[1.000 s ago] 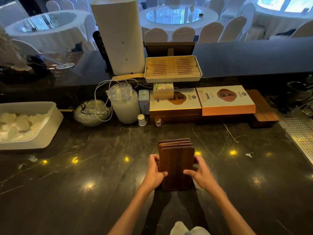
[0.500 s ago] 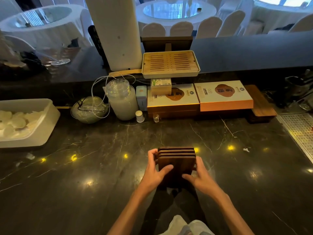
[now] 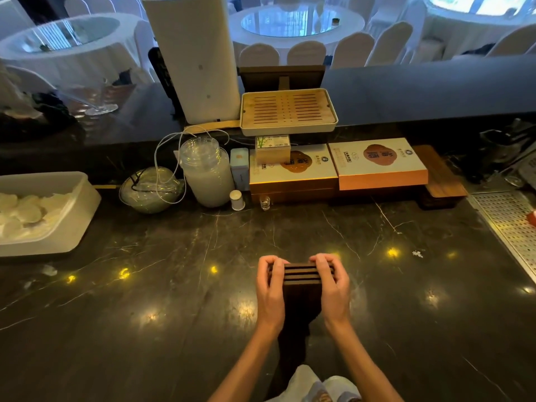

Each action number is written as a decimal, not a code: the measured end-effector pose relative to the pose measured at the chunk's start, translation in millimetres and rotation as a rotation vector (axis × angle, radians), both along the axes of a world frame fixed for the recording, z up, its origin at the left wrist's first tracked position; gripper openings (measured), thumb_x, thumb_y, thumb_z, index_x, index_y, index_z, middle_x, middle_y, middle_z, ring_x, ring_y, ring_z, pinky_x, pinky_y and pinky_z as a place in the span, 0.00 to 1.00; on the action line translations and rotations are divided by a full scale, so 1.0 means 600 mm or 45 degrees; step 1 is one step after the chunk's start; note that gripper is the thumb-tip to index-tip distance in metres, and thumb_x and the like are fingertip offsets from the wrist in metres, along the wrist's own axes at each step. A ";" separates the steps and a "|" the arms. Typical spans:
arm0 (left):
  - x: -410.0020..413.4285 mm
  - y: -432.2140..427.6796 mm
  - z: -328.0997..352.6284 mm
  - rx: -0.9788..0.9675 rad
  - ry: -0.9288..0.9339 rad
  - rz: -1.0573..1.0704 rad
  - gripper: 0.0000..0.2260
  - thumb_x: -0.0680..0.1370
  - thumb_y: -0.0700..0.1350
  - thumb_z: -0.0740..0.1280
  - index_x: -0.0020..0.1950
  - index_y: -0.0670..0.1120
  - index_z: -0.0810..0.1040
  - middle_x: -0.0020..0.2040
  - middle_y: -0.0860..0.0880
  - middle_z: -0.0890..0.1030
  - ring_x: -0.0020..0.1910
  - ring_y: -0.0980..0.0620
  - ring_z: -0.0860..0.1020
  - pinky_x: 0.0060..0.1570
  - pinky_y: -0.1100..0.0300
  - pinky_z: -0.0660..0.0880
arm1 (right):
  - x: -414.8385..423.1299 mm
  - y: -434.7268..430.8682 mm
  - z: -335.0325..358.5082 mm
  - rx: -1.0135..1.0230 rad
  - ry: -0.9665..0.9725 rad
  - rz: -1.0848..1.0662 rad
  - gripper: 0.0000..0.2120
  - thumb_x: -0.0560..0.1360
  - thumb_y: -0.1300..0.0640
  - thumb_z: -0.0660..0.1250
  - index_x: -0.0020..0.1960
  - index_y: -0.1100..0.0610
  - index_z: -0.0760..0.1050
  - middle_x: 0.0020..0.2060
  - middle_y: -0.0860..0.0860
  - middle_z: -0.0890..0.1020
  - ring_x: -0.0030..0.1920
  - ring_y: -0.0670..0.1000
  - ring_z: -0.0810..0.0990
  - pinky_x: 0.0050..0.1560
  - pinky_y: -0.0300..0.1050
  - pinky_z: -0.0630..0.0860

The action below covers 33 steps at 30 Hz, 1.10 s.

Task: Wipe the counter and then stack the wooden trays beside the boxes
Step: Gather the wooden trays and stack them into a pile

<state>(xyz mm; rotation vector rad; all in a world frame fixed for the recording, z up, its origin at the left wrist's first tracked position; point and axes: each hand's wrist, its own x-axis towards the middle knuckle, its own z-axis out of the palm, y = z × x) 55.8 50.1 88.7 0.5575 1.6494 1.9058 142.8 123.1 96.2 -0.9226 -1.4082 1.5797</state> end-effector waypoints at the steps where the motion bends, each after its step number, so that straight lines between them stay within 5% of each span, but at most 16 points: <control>1: 0.004 -0.001 0.001 0.012 0.003 0.003 0.12 0.77 0.54 0.62 0.48 0.45 0.74 0.42 0.47 0.80 0.40 0.47 0.82 0.36 0.56 0.80 | 0.001 -0.002 0.001 0.005 -0.004 0.002 0.08 0.77 0.53 0.61 0.47 0.53 0.78 0.41 0.49 0.82 0.42 0.49 0.82 0.40 0.42 0.80; 11: 0.024 -0.004 -0.004 0.083 0.047 0.009 0.15 0.77 0.53 0.58 0.47 0.42 0.74 0.42 0.41 0.78 0.40 0.46 0.80 0.34 0.54 0.79 | 0.025 0.001 -0.009 0.021 -0.004 0.089 0.12 0.80 0.54 0.58 0.47 0.61 0.76 0.38 0.54 0.81 0.39 0.50 0.82 0.36 0.40 0.79; 18: 0.017 -0.002 -0.043 0.077 -0.226 0.039 0.19 0.80 0.53 0.52 0.49 0.47 0.80 0.44 0.46 0.83 0.44 0.50 0.82 0.41 0.61 0.80 | 0.036 0.022 -0.047 -0.322 0.076 0.176 0.30 0.80 0.39 0.47 0.50 0.58 0.81 0.43 0.55 0.85 0.45 0.51 0.84 0.41 0.37 0.80; 23: 0.021 -0.008 -0.086 -0.053 -0.484 0.141 0.17 0.72 0.59 0.61 0.39 0.51 0.84 0.36 0.49 0.82 0.41 0.50 0.81 0.44 0.55 0.79 | 0.043 -0.003 -0.128 -0.748 0.043 -0.115 0.34 0.83 0.55 0.48 0.28 0.49 0.84 0.26 0.45 0.84 0.28 0.39 0.83 0.28 0.30 0.76; 26: 0.020 -0.001 -0.108 -0.161 -0.642 0.249 0.20 0.74 0.57 0.60 0.44 0.42 0.81 0.41 0.42 0.80 0.46 0.44 0.78 0.53 0.45 0.75 | 0.041 -0.003 -0.162 -0.838 -0.010 -0.168 0.28 0.83 0.55 0.50 0.32 0.52 0.82 0.27 0.45 0.84 0.29 0.40 0.83 0.34 0.39 0.77; 29: 0.018 0.013 -0.120 -0.210 -0.743 0.344 0.20 0.77 0.56 0.58 0.45 0.43 0.83 0.40 0.46 0.82 0.43 0.48 0.80 0.44 0.54 0.79 | 0.035 0.007 -0.177 -0.844 -0.069 -0.160 0.21 0.81 0.49 0.55 0.38 0.53 0.82 0.30 0.46 0.85 0.32 0.42 0.84 0.37 0.43 0.75; 33: 0.024 0.027 -0.130 -0.192 -0.863 0.457 0.25 0.80 0.54 0.55 0.32 0.52 0.86 0.32 0.53 0.85 0.33 0.55 0.83 0.30 0.63 0.79 | 0.024 0.018 -0.185 -0.866 -0.008 -0.176 0.24 0.81 0.52 0.56 0.32 0.49 0.83 0.27 0.43 0.83 0.29 0.40 0.83 0.27 0.34 0.77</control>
